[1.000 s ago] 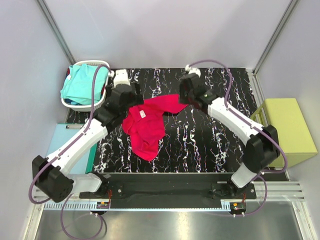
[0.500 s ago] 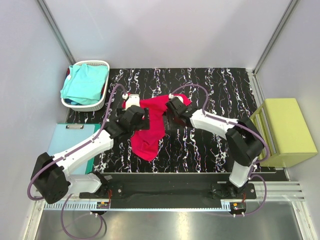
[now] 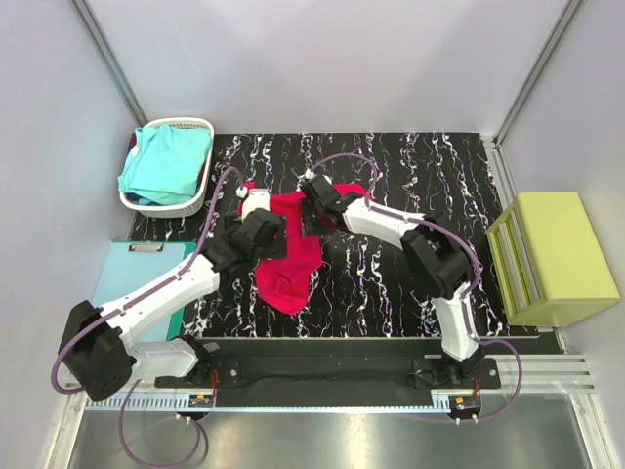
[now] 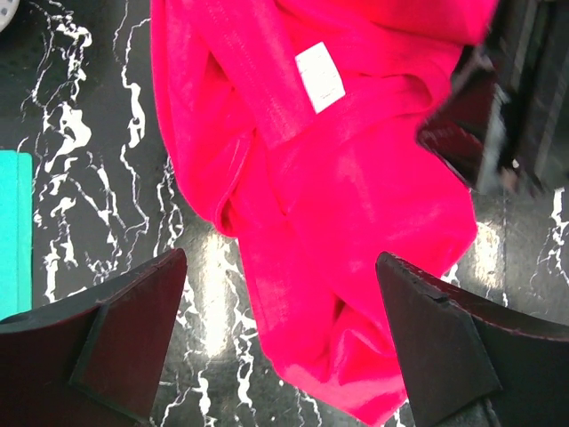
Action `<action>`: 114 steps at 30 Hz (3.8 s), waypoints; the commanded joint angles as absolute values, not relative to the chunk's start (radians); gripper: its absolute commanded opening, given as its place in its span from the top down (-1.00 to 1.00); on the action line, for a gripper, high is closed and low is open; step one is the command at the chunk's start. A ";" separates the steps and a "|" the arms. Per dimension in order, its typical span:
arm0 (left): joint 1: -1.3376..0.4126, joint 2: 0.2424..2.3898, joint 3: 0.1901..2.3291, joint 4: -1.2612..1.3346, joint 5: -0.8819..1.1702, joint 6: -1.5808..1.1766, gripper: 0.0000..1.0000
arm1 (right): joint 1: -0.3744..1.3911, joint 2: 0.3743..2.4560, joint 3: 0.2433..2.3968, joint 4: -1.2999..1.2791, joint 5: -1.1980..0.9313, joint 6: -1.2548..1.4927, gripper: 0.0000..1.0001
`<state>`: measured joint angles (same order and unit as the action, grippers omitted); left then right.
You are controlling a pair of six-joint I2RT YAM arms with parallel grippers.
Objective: Fold and stack the t-shirts
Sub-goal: Flatten out the tshirt
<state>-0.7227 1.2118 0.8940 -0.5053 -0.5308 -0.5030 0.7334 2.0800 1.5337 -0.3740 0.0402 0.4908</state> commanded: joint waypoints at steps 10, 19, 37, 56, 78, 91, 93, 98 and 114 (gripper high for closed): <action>-0.724 1.150 0.851 -0.528 -0.541 -0.543 -0.87 | 0.738 2.174 1.661 -0.362 0.093 0.457 0.18; -0.724 1.167 0.856 -0.523 -0.537 -0.549 -0.87 | 0.735 2.109 1.628 -0.348 0.142 0.440 0.10; -0.730 1.215 0.871 -0.519 -0.529 -0.557 -0.87 | 0.695 2.186 1.670 -0.382 0.173 0.410 0.25; -0.732 1.293 0.882 -0.494 -0.515 -0.572 -0.87 | 0.692 2.240 1.690 -0.414 0.090 0.391 0.44; -0.638 1.425 0.897 -0.428 -0.485 -0.597 -0.72 | 0.693 2.036 1.557 -0.434 0.195 0.382 1.00; -0.629 1.517 0.920 -0.408 -0.436 -0.617 0.14 | 0.693 2.029 1.551 -0.440 0.187 0.377 1.00; -0.629 1.520 0.922 -0.407 -0.437 -0.614 0.14 | 0.693 2.029 1.551 -0.439 0.184 0.376 1.00; -0.629 1.522 0.942 -0.396 -0.443 -0.595 -0.23 | 0.693 2.029 1.548 -0.437 0.181 0.373 1.00; -0.601 1.655 1.040 -0.376 -0.451 -0.626 0.12 | 0.693 2.020 1.528 -0.433 0.187 0.376 1.00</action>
